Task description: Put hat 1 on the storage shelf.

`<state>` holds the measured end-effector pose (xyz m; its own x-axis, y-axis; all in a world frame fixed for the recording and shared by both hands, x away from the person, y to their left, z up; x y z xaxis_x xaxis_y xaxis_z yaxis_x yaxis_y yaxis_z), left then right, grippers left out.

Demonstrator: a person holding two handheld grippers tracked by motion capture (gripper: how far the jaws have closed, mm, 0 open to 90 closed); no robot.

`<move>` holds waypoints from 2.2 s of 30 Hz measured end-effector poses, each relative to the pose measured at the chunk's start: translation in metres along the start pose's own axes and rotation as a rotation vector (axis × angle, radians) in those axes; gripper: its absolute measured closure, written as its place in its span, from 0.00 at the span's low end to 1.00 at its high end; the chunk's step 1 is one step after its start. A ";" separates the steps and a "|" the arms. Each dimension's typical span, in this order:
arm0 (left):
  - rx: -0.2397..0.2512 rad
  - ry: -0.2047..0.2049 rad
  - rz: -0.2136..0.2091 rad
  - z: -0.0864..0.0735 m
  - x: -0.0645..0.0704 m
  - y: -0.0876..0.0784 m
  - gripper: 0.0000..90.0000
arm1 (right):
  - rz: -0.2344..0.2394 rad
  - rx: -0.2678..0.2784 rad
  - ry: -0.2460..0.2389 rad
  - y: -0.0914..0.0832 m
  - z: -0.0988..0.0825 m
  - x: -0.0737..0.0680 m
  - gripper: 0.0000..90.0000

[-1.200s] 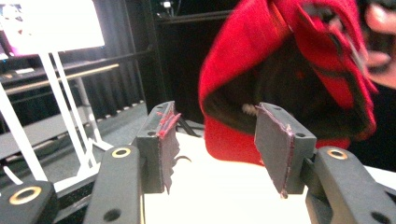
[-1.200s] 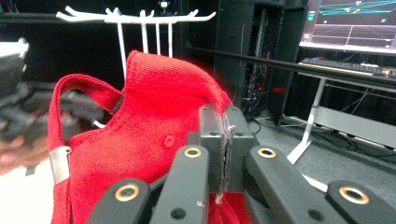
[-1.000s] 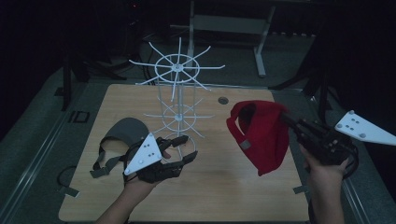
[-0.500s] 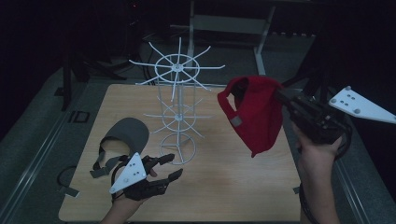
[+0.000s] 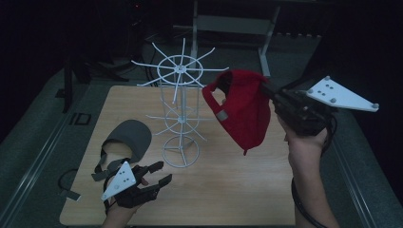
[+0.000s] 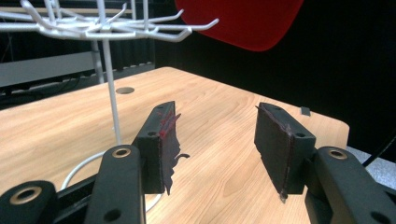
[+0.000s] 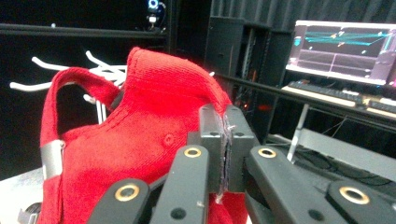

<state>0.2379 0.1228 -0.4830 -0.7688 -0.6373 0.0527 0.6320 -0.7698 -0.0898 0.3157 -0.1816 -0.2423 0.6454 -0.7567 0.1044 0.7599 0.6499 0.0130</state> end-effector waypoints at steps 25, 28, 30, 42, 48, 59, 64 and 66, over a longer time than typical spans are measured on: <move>-0.011 -0.047 0.042 -0.025 -0.012 -0.005 0.55 | 0.104 -0.052 0.072 -0.005 -0.064 -0.003 0.93; -0.011 -0.052 0.043 -0.026 -0.012 -0.004 0.54 | 0.125 -0.051 0.100 -0.009 -0.070 0.001 0.89; -0.014 -0.050 0.045 -0.027 -0.013 -0.004 0.54 | 0.123 -0.057 0.105 -0.010 -0.073 0.004 0.87; -0.022 -0.055 0.051 -0.029 -0.014 -0.005 0.54 | 0.146 -0.062 0.130 -0.030 -0.086 0.012 0.60; -0.022 -0.055 0.054 -0.030 -0.015 -0.005 0.54 | 0.130 -0.041 0.140 -0.055 -0.088 0.023 0.50; -0.042 -0.036 0.080 -0.034 -0.019 -0.008 0.55 | 0.060 -0.163 0.177 -0.074 -0.136 0.046 0.40; -0.045 -0.042 0.096 -0.038 -0.025 -0.012 0.55 | 0.036 -0.249 0.197 -0.071 -0.177 0.052 0.24; -0.044 -0.045 0.101 -0.039 -0.027 -0.014 0.55 | 0.039 -0.275 0.209 -0.070 -0.194 0.054 0.20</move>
<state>0.2460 0.1527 -0.5222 -0.6952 -0.7136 0.0859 0.7006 -0.6995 -0.1409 0.3120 -0.2814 -0.4306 0.6544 -0.7486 -0.1067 0.7086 0.6564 -0.2589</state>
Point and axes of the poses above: each handheld gripper's, and its own axes: y roughly forward along the jaws, z roughly out of its top, x roughly to its right, the point moved 6 cm from there along y, roughly forward along the jaws, and after that the axes turned 5 degrees about x, right-handed, at the moved point
